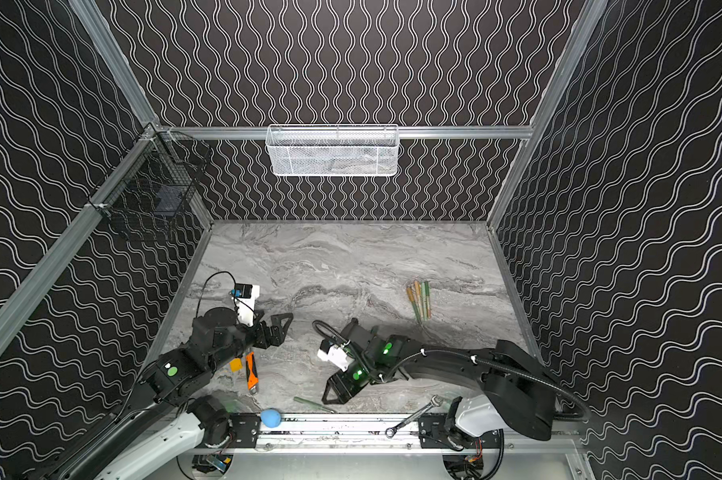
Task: Insert the pens into the pen caps
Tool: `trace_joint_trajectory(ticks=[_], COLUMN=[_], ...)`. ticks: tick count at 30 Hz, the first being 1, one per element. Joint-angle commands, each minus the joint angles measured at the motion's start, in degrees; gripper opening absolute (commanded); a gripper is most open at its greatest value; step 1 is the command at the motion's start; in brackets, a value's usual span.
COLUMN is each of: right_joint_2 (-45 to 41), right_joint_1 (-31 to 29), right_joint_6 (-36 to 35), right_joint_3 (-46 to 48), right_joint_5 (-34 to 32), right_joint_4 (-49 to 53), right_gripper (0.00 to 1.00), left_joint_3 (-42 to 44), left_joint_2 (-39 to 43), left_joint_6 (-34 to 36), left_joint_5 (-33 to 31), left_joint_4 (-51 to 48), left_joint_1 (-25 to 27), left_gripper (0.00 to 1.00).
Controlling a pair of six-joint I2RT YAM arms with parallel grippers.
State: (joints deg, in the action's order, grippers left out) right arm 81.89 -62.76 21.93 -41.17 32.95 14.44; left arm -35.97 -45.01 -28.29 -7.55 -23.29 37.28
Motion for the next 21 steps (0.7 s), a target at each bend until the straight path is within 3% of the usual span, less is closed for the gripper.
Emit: trace_joint_trajectory(ticks=[1, 3, 12, 21], right_joint_2=[2.69, 4.6, 9.78, 15.25], right_joint_1=[-2.83, -4.78, -11.12, -13.49], right_joint_6=[1.42, 0.9, -1.47, -2.16], right_joint_3=[0.2, -0.89, -7.45, -10.41], right_joint_5=[4.13, 3.6, -20.09, -30.62], right_joint_4=[-3.7, -3.33, 4.33, 8.7], right_gripper=[0.62, 0.62, 0.61, 0.61], left_joint_3=[-0.45, -0.67, -1.17, -2.0], left_joint_2=[0.18, 0.66, 4.73, 5.44], left_joint_6=[0.0, -0.05, 0.12, 1.4], left_joint_5=[-2.07, -2.59, -6.66, -8.31], left_joint_4=[-0.93, -1.76, -4.69, -5.68], left_joint_1=[-0.35, -0.4, -0.84, -1.24], left_gripper=[0.98, 0.98, 0.99, 0.99])
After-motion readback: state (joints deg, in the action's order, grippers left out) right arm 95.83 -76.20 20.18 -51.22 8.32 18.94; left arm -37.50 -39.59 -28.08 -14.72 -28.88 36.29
